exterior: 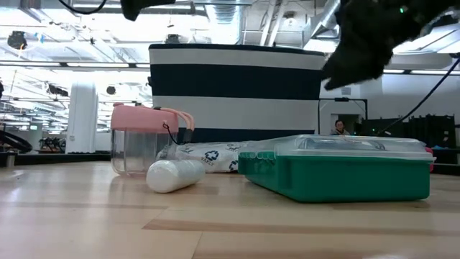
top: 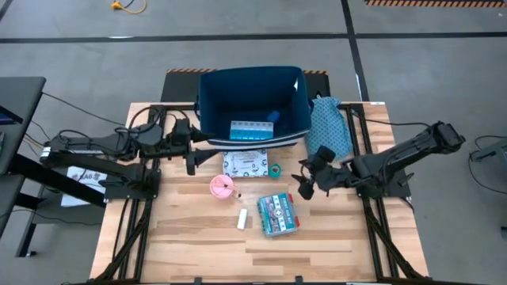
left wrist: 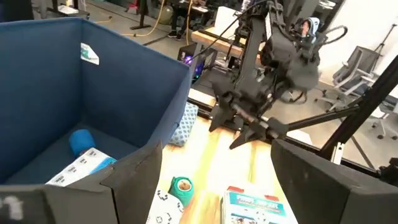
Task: Pick & place medical supplies in basket/bin
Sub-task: Put the green bandage into the blue bin
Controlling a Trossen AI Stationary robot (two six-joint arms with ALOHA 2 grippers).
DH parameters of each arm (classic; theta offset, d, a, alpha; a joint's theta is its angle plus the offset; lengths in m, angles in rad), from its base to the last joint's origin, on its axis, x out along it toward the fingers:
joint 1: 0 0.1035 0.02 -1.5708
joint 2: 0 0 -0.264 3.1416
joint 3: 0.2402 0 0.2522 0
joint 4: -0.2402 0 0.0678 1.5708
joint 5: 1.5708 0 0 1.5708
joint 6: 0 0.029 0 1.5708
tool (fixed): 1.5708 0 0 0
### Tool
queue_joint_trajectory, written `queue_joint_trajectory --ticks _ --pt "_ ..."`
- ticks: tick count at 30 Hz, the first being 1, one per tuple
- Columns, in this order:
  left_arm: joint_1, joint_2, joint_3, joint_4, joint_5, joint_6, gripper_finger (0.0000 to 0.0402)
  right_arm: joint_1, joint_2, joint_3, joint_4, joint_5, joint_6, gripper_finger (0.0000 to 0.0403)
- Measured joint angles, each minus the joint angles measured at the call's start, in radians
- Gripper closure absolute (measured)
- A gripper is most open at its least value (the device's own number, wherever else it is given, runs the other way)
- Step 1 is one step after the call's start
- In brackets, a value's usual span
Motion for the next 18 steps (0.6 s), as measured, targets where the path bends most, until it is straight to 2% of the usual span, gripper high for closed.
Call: queue_joint_trajectory --ticks 7,13,18 --pt "-0.033 0.008 -0.001 0.009 -0.009 -0.006 0.0111 0.029 0.118 -0.081 0.078 0.003 0.022 0.0127" --pt "-0.034 0.008 -0.001 0.006 -0.003 -0.003 0.0111 0.026 0.264 -0.090 0.206 -0.006 -0.061 0.0127" --pt "-0.034 0.008 -0.001 -0.001 -0.003 -0.004 0.0111 0.001 0.336 -0.090 0.290 -0.032 -0.064 0.0127"
